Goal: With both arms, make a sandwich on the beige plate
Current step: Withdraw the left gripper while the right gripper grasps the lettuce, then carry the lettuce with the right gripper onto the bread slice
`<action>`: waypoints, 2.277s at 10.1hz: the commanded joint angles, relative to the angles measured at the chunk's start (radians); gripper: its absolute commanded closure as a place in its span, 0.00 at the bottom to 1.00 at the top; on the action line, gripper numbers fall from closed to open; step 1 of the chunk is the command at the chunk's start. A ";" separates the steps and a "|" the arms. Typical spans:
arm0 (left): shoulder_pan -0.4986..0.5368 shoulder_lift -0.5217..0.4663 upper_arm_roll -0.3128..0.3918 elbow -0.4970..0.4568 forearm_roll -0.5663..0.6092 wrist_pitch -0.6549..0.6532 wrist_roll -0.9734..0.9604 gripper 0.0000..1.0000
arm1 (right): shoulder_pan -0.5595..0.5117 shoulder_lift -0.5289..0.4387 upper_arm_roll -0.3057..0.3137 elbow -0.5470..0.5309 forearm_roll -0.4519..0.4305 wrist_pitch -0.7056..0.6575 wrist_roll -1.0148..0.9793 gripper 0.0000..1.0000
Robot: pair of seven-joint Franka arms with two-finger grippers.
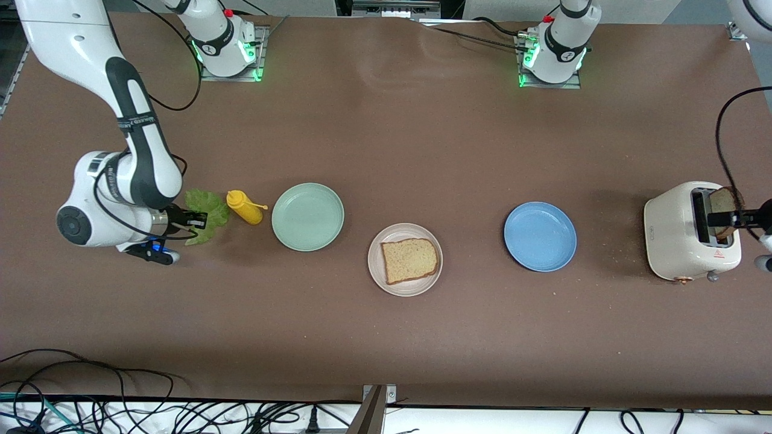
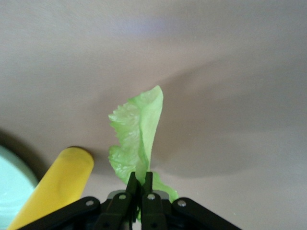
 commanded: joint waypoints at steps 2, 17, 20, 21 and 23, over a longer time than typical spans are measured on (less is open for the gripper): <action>0.063 -0.074 0.005 0.025 0.028 -0.040 0.085 0.00 | -0.004 -0.026 0.003 0.184 -0.083 -0.231 -0.048 1.00; 0.193 -0.102 0.020 0.075 -0.202 -0.089 0.094 0.00 | 0.360 -0.008 0.084 0.375 0.272 0.005 0.668 1.00; 0.189 -0.102 0.013 0.072 -0.199 -0.089 0.094 0.00 | 0.431 0.078 0.087 0.374 0.384 0.277 0.748 1.00; 0.189 -0.102 0.013 0.072 -0.199 -0.089 0.094 0.00 | 0.449 0.113 0.087 0.374 0.444 0.359 0.750 1.00; 0.187 -0.102 0.013 0.072 -0.199 -0.089 0.094 0.00 | 0.491 0.187 0.087 0.372 0.556 0.522 0.750 1.00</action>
